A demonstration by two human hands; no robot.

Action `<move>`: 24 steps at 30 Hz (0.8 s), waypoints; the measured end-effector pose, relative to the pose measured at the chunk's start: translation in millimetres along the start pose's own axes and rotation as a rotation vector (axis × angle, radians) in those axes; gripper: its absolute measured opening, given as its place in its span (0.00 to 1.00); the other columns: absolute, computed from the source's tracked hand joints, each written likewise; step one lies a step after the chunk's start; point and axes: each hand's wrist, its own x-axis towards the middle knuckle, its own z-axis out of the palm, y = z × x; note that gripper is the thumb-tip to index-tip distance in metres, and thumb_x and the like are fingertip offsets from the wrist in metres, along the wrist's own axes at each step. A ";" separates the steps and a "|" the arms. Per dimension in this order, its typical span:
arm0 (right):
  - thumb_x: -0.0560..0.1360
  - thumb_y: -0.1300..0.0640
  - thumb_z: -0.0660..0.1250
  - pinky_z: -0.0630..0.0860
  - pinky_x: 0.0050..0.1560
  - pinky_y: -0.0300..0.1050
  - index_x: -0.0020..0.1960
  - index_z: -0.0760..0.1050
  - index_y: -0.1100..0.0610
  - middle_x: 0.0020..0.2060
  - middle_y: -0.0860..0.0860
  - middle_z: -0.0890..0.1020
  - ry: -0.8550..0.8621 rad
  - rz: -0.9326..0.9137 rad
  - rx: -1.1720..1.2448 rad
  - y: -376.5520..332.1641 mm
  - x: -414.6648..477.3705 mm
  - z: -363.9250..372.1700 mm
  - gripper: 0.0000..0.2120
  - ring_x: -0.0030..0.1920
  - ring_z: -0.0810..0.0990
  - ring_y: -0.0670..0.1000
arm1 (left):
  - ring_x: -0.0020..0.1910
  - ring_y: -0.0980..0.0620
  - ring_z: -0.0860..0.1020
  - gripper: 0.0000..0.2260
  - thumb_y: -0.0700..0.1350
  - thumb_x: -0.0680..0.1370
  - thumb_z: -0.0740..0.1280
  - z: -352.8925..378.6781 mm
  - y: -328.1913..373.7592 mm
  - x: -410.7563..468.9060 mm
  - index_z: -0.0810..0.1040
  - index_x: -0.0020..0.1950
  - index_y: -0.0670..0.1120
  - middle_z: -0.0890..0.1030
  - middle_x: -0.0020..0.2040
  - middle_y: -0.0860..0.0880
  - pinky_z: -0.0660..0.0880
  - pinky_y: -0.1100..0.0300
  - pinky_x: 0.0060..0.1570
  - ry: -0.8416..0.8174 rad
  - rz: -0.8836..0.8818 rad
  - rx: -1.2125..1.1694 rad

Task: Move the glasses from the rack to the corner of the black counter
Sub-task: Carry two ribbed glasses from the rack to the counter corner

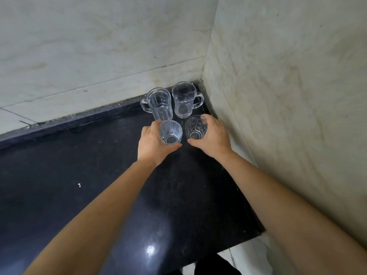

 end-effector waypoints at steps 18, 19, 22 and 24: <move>0.65 0.48 0.83 0.58 0.79 0.58 0.83 0.42 0.54 0.82 0.56 0.55 -0.176 -0.117 -0.357 -15.8 21.1 -17.7 0.62 0.82 0.53 0.59 | 0.72 0.44 0.63 0.50 0.60 0.62 0.80 -3.7 -3.9 13.5 0.61 0.77 0.47 0.66 0.71 0.44 0.66 0.47 0.71 -0.013 0.112 0.077; 0.67 0.52 0.82 0.56 0.80 0.58 0.83 0.37 0.53 0.83 0.55 0.50 -0.174 -0.111 -0.355 -15.9 15.2 -21.8 0.63 0.83 0.49 0.59 | 0.74 0.42 0.60 0.53 0.63 0.61 0.79 -9.1 -3.5 9.9 0.59 0.78 0.46 0.64 0.73 0.43 0.62 0.45 0.73 -0.003 0.129 0.107; 0.73 0.60 0.75 0.51 0.80 0.55 0.82 0.35 0.51 0.83 0.55 0.45 -0.101 -0.120 -0.302 -26.7 -2.9 -44.2 0.56 0.83 0.46 0.58 | 0.79 0.40 0.53 0.51 0.70 0.68 0.70 -41.4 -0.1 -5.4 0.54 0.80 0.44 0.58 0.78 0.40 0.53 0.43 0.77 0.055 0.148 0.182; 0.80 0.58 0.67 0.47 0.80 0.55 0.83 0.38 0.54 0.83 0.56 0.45 -0.036 -0.163 -0.292 -45.0 -6.7 -66.3 0.45 0.83 0.46 0.58 | 0.80 0.39 0.52 0.43 0.68 0.75 0.62 -71.8 6.2 -9.8 0.55 0.80 0.42 0.57 0.80 0.39 0.52 0.41 0.77 0.115 0.150 0.216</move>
